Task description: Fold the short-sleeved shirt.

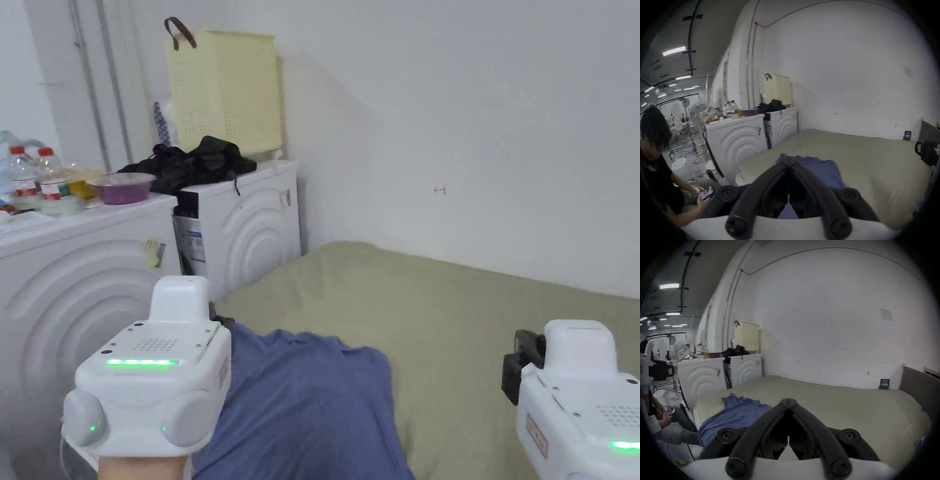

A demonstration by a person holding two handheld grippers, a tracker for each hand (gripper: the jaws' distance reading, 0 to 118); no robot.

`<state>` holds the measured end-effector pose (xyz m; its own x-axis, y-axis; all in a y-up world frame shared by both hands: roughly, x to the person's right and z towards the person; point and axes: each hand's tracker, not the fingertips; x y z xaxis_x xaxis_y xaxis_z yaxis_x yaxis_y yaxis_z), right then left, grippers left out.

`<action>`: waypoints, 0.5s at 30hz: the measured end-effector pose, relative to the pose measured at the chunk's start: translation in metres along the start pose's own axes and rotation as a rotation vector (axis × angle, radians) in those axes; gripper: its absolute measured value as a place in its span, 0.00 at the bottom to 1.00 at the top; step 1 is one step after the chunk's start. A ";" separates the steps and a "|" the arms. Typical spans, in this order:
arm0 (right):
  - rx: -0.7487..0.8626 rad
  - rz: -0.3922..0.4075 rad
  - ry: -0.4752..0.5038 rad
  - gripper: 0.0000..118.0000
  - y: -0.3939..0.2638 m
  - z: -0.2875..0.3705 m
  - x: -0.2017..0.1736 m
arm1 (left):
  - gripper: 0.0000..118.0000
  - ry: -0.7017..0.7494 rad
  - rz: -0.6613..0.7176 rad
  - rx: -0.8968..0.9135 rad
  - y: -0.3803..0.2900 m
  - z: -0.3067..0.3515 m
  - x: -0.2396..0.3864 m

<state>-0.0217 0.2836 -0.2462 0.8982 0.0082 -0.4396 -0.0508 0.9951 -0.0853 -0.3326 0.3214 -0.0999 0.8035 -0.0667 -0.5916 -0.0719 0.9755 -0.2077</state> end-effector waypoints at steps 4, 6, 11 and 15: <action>-0.005 0.006 0.037 0.00 -0.003 -0.008 -0.015 | 0.00 0.034 0.001 -0.024 -0.004 -0.004 -0.017; -0.010 0.009 0.047 0.00 -0.005 -0.012 -0.018 | 0.00 0.035 -0.001 -0.034 -0.007 -0.009 -0.019; -0.025 0.009 0.050 0.00 -0.008 -0.023 -0.017 | 0.00 0.013 -0.006 -0.051 -0.009 -0.020 -0.010; -0.046 0.010 0.040 0.00 -0.016 -0.032 -0.013 | 0.00 -0.031 -0.020 -0.083 -0.013 -0.041 0.005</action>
<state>-0.0461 0.2643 -0.2677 0.8792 0.0129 -0.4762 -0.0804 0.9893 -0.1217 -0.3522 0.2994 -0.1322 0.8233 -0.0778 -0.5623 -0.1036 0.9533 -0.2836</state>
